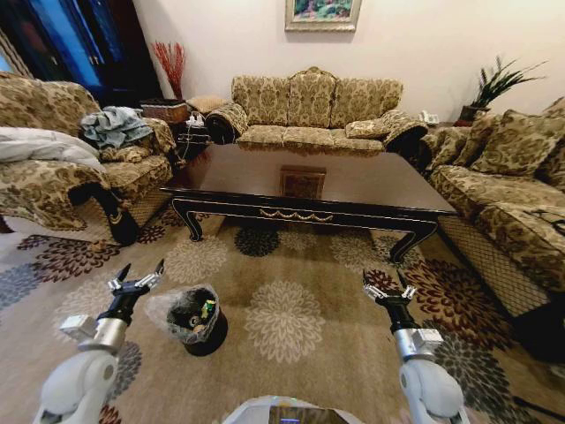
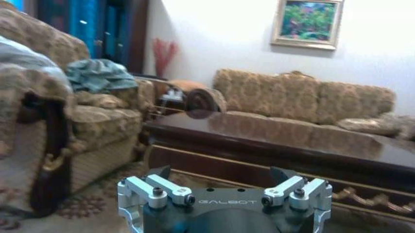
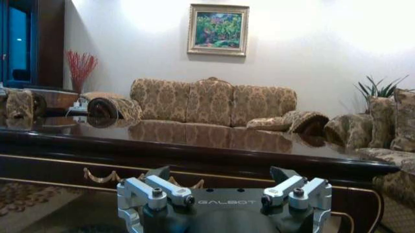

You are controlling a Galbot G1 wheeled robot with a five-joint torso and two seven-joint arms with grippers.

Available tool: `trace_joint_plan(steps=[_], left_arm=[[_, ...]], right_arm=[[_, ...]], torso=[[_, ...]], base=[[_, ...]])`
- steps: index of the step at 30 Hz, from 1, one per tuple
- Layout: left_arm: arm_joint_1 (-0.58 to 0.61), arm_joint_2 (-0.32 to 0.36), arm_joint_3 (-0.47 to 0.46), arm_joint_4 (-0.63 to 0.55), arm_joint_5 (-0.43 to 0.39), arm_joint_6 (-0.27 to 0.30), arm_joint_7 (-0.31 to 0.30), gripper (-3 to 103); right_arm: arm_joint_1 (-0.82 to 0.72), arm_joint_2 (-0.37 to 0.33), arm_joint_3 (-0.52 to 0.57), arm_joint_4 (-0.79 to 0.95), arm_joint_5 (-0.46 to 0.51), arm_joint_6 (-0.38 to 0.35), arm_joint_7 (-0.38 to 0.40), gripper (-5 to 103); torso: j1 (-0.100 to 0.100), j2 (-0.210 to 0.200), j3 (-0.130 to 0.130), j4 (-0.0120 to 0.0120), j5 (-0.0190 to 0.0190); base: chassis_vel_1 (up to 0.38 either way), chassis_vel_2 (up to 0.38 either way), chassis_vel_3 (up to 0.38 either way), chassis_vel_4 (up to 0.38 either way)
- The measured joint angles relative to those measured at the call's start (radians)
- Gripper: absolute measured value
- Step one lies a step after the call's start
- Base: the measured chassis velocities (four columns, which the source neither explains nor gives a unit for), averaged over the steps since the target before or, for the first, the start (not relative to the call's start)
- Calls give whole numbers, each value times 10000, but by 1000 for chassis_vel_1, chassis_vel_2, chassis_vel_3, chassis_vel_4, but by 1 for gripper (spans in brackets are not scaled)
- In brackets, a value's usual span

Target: Move to the front of the table and place the trash on the table into the trash bin.

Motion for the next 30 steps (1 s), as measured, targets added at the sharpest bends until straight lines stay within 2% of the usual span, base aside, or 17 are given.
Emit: trace_joint_plan(steps=[4, 7, 30], left_arm=[[43, -429, 829, -191, 773, -297, 55, 100], [-103, -525, 1002, -157, 1088, -312, 7, 100], [-145, -523, 999, -93, 1115, -322, -18, 100]], right_arm=[[0, 0, 1, 0, 0, 0, 0, 100], [0, 0, 0, 0, 0, 0, 0, 100], [0, 0, 1, 0, 0, 0, 0, 100]], torso=[[0, 0, 0, 0, -2], [0, 0, 0, -2, -2], [0, 0, 0, 0, -3]], base=[[0, 0, 0, 0], [0, 0, 0, 0], [0, 0, 0, 0]])
